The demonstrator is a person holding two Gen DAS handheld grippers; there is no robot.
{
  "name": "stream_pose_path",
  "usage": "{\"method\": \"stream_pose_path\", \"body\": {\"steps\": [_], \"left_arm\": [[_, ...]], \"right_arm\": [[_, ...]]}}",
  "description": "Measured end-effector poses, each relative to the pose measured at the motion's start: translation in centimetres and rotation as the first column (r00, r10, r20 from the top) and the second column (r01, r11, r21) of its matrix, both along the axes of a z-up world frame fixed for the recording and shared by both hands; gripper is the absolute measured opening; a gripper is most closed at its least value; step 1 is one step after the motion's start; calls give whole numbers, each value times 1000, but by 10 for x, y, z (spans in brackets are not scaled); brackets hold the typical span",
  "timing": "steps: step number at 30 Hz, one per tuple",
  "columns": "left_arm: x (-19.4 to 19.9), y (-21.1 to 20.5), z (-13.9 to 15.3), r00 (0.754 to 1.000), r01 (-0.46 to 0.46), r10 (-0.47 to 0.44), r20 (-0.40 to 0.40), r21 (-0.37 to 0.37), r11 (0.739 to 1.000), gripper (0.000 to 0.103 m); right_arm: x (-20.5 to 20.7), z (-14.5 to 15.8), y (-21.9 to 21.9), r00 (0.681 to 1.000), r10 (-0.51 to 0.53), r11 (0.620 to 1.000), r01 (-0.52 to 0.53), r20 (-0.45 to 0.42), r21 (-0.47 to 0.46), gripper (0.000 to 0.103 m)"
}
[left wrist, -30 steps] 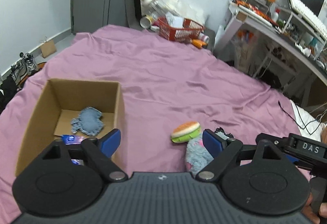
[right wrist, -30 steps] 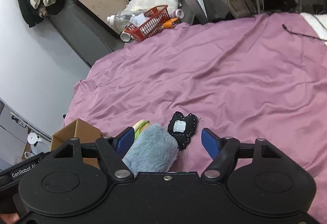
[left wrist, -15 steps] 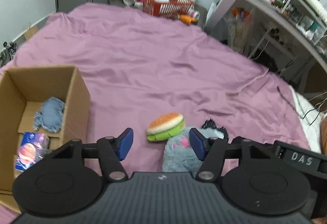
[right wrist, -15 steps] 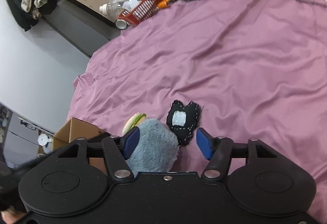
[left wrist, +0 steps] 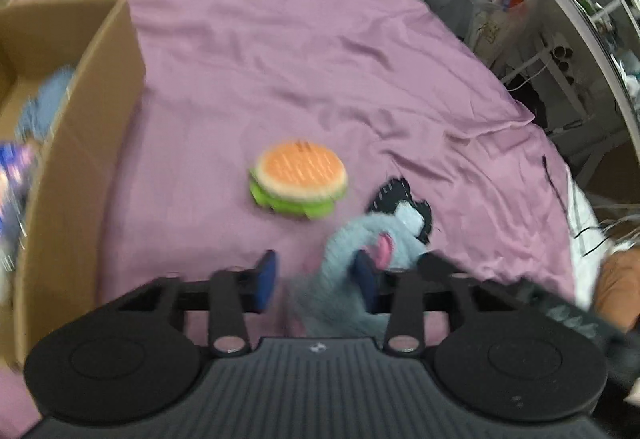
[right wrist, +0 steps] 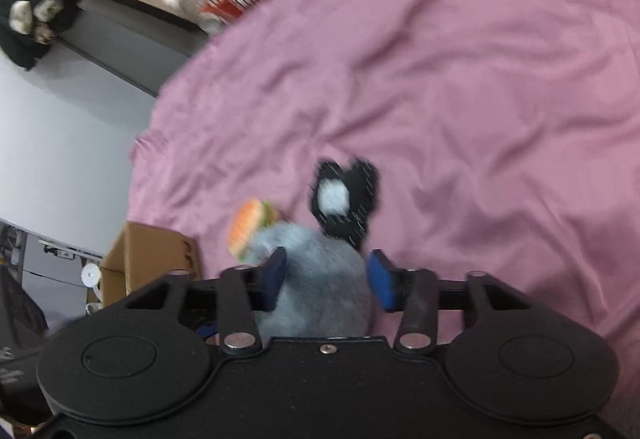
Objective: Organize soft objects
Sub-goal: 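Grasp the grey fluffy plush with the left gripper, then lift the grey plush with the left gripper and carry it over the box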
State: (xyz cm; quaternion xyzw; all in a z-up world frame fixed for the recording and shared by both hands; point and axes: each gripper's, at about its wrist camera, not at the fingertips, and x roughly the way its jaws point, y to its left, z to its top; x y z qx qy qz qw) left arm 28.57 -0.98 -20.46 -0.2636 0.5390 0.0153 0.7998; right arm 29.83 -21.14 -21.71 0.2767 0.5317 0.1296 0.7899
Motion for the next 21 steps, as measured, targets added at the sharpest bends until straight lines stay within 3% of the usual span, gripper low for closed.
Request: {"method": "stream_pose_path", "body": {"steps": [2,6,8,12,17,21], "left_arm": [[-3,-1,-3,998,-50,48,-39,-43,998,23],[-6,-12,-3,990,-125,124,-61,-13,992,22],[-5,-19,-2,983,-168,168,-76,7,986,22],[-8,-30,3,972,-216,220,-81,53,975,21],[-12,-37,9,975,-210,213,-69,54,976,20],[-28,-36,8,982,-183,185,-38,45,982,19]], "right_arm": [[-1,-6,-1,1000,-4,1000,5,-28,29,41],[-2,-9,3,1000,1,1000,-1,-21,7,39],[-1,-13,1,1000,-4,1000,4,-30,29,30],[4,-15,-7,998,-8,998,12,-64,64,28],[7,-17,-15,997,-23,994,31,-77,109,32],[-4,-17,-19,996,-42,990,52,-81,132,24]]}}
